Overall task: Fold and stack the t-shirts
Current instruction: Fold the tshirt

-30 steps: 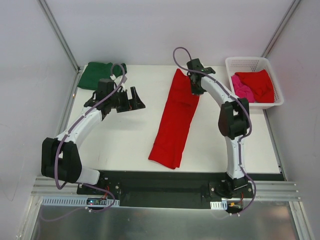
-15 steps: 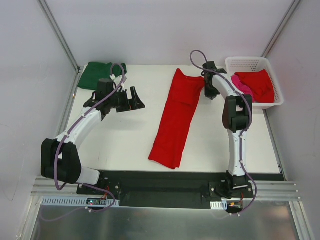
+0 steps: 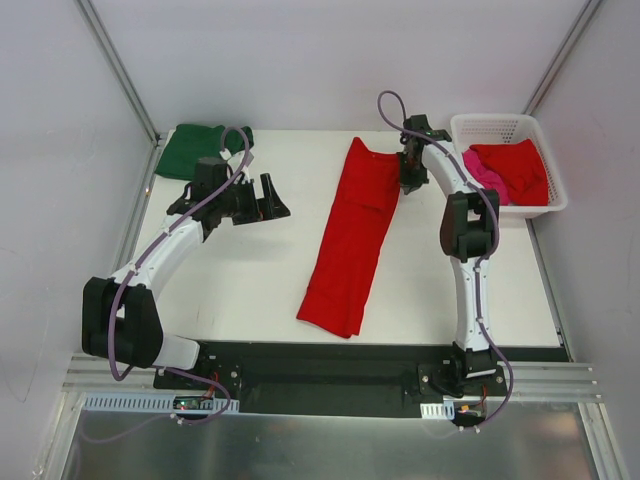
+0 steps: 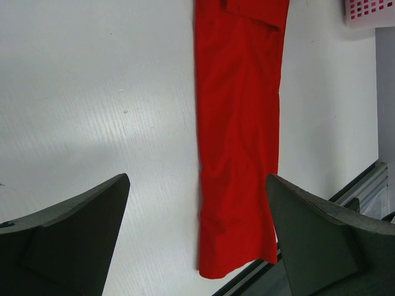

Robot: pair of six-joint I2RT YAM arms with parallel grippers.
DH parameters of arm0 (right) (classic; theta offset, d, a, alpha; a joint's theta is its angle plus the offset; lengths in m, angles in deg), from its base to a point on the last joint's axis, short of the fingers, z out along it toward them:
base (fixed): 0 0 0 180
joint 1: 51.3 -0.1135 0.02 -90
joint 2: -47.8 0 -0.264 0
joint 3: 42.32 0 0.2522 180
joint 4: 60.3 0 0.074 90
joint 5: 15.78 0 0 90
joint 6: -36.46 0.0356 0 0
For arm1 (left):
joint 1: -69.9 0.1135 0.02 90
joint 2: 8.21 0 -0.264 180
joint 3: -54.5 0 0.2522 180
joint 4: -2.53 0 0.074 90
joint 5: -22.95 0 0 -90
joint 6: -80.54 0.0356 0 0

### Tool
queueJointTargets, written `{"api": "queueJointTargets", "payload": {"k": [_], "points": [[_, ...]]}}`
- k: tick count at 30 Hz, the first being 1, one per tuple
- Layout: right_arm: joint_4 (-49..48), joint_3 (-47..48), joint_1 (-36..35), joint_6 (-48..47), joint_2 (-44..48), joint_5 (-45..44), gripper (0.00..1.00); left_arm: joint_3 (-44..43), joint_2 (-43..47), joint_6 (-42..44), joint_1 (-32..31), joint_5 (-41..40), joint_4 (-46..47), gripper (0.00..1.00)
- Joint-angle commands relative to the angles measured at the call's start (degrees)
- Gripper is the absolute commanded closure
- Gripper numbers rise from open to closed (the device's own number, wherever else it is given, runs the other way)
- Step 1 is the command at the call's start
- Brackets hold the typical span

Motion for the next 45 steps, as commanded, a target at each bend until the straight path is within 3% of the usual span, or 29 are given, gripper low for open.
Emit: {"api": "queueJointTargets", "payload": {"k": [1,18,27,45], "points": [[3.46,3.12,0.15,-1.3,-1.54,5.01,0.99,-0.01,2.2,2.0,0.85,-0.23,-0.43,0.07],[6.53,6.37,0.24,-1.13,-5.32,13.45,0.99,0.78,3.43,2.18,1.2,-0.76,-0.88,0.07],[5.92,7.07,-0.46,-1.65,-6.37,22.24,0.99,2.53,4.58,2.61,1.9,-1.38,-0.96,0.07],[5.22,11.38,-9.51,-2.45,-9.18,26.9,0.97,4.55,6.69,2.7,2.87,-1.91,-1.05,0.07]]}}
